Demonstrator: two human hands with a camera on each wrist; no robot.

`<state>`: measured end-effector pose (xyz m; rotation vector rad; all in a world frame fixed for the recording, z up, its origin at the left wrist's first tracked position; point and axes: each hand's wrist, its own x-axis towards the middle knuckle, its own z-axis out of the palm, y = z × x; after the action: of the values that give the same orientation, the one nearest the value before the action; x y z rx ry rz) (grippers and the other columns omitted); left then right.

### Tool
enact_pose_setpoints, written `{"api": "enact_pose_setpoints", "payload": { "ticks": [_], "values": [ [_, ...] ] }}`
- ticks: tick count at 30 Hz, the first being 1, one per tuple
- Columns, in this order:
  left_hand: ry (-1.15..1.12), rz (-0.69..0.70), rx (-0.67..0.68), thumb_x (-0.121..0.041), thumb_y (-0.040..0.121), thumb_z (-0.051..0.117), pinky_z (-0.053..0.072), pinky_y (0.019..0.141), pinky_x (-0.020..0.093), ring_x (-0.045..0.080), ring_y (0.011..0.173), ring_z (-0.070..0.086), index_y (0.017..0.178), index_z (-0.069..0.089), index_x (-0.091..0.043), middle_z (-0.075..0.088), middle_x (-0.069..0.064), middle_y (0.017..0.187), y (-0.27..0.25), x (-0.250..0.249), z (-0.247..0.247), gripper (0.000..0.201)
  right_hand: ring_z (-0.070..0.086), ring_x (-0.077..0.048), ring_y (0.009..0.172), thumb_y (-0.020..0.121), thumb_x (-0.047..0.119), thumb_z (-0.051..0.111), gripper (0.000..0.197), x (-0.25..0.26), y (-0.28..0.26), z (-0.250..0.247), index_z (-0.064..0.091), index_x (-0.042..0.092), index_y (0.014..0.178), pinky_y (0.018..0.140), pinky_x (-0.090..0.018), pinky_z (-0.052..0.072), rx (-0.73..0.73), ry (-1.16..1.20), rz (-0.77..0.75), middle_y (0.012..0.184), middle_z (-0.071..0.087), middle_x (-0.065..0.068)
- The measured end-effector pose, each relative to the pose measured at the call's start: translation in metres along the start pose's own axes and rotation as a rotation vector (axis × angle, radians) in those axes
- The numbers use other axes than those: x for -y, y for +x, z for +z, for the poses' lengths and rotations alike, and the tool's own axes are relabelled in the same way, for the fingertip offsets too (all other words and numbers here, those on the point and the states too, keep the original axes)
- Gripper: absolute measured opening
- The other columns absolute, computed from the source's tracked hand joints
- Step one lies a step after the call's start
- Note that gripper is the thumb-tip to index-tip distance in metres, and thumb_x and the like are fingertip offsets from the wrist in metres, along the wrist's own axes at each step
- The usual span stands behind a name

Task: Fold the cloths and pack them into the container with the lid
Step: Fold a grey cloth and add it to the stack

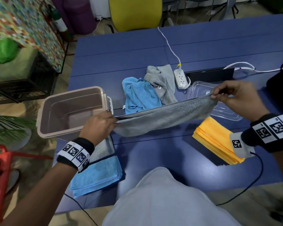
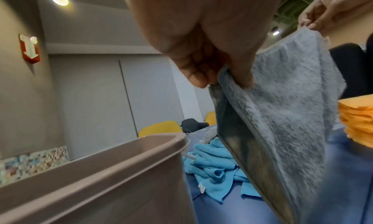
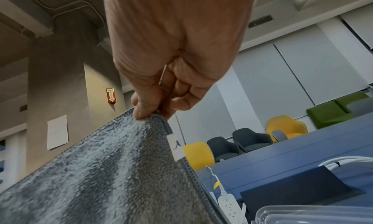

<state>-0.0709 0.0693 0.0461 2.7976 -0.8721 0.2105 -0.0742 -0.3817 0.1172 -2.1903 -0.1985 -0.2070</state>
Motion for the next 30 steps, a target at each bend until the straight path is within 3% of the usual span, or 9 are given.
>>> {"api": "enact_pose_setpoints", "payload": {
  "ticks": [6, 11, 13, 15, 17, 21, 24, 27, 30],
  "values": [
    [-0.047, 0.076, -0.170, -0.016, 0.080, 0.076, 0.049, 0.057, 0.032, 0.019, 0.065, 0.059, 0.072, 0.071, -0.012, 0.064, 0.001, 0.072, -0.004, -0.006, -0.012, 0.010, 0.066, -0.036, 0.078, 0.075, -0.001, 0.076, 0.041, -0.007, -0.007, 0.002, 0.065, 0.038, 0.068, 0.076, -0.044, 0.051, -0.046, -0.015, 0.061, 0.077, 0.069, 0.024],
    [-0.270, -0.011, -0.088, -0.011, 0.065, 0.088, 0.031, 0.056, 0.012, 0.006, 0.058, 0.043, 0.062, 0.062, -0.015, 0.049, -0.010, 0.064, -0.002, -0.014, -0.023, 0.026, 0.066, -0.040, 0.080, 0.075, 0.003, 0.077, 0.040, -0.009, -0.009, 0.001, 0.066, 0.041, 0.069, 0.078, -0.054, 0.053, -0.093, -0.001, 0.083, 0.079, 0.071, 0.019],
    [-0.334, -0.029, -0.062, -0.007, 0.064, 0.088, 0.035, 0.055, 0.014, 0.007, 0.061, 0.046, 0.059, 0.057, -0.014, 0.049, -0.010, 0.069, 0.000, -0.017, -0.028, 0.032, 0.066, -0.040, 0.081, 0.074, 0.012, 0.079, 0.030, -0.008, -0.011, 0.000, 0.067, 0.039, 0.070, 0.079, -0.056, 0.053, -0.118, 0.012, 0.078, 0.082, 0.072, 0.013],
    [-0.423, -0.065, -0.026, -0.008, 0.064, 0.088, 0.045, 0.062, 0.022, 0.012, 0.073, 0.057, 0.058, 0.053, -0.014, 0.057, -0.007, 0.083, -0.001, -0.019, -0.034, 0.036, 0.067, -0.037, 0.080, 0.072, 0.024, 0.079, 0.017, -0.005, -0.014, -0.001, 0.067, 0.037, 0.071, 0.081, -0.051, 0.054, -0.101, 0.051, 0.079, 0.083, 0.072, 0.007],
    [-0.572, -0.163, 0.012, -0.018, 0.062, 0.088, 0.050, 0.066, 0.030, 0.014, 0.081, 0.062, 0.058, 0.047, -0.020, 0.064, -0.006, 0.087, -0.005, -0.019, -0.042, 0.041, 0.067, -0.023, 0.079, 0.077, 0.011, 0.076, 0.027, -0.006, -0.017, -0.002, 0.067, 0.036, 0.071, 0.082, -0.037, 0.055, -0.050, 0.113, 0.085, 0.080, 0.071, 0.010],
    [-1.023, -0.366, 0.183, -0.026, 0.050, 0.093, 0.043, 0.055, 0.028, 0.019, 0.061, 0.051, 0.073, 0.051, -0.022, 0.061, 0.002, 0.068, -0.016, -0.019, -0.061, 0.048, 0.059, -0.002, 0.081, 0.086, -0.013, 0.056, 0.041, 0.000, -0.034, -0.001, 0.061, 0.028, 0.081, 0.076, -0.014, 0.048, 0.075, 0.284, 0.082, 0.082, 0.064, 0.015],
    [-1.182, -0.431, 0.169, -0.009, 0.063, 0.087, 0.042, 0.049, 0.015, 0.008, 0.058, 0.053, 0.083, 0.065, -0.022, 0.063, -0.001, 0.067, -0.020, -0.020, -0.064, 0.032, 0.054, 0.000, 0.080, 0.090, -0.012, 0.050, 0.032, 0.002, -0.045, 0.002, 0.055, 0.019, 0.087, 0.072, -0.011, 0.043, 0.064, 0.316, 0.109, 0.085, 0.060, 0.017],
    [-1.139, -0.552, 0.085, -0.008, 0.075, 0.073, 0.048, 0.059, 0.013, 0.004, 0.065, 0.061, 0.082, 0.073, -0.022, 0.071, -0.004, 0.073, -0.014, -0.017, -0.039, 0.015, 0.049, -0.004, 0.073, 0.090, 0.004, 0.054, 0.025, -0.017, -0.046, 0.020, 0.057, 0.029, 0.090, 0.065, -0.014, 0.039, -0.006, 0.235, 0.164, 0.086, 0.058, 0.012],
    [-0.846, -0.589, 0.113, -0.007, 0.087, 0.069, 0.050, 0.072, 0.022, 0.006, 0.075, 0.064, 0.082, 0.070, -0.030, 0.072, -0.006, 0.082, -0.002, -0.006, 0.009, 0.023, 0.055, -0.022, 0.068, 0.085, 0.014, 0.058, 0.019, -0.056, -0.042, 0.054, 0.059, 0.032, 0.093, 0.064, -0.031, 0.043, 0.008, 0.011, 0.290, 0.085, 0.060, -0.014]
  ]
}}
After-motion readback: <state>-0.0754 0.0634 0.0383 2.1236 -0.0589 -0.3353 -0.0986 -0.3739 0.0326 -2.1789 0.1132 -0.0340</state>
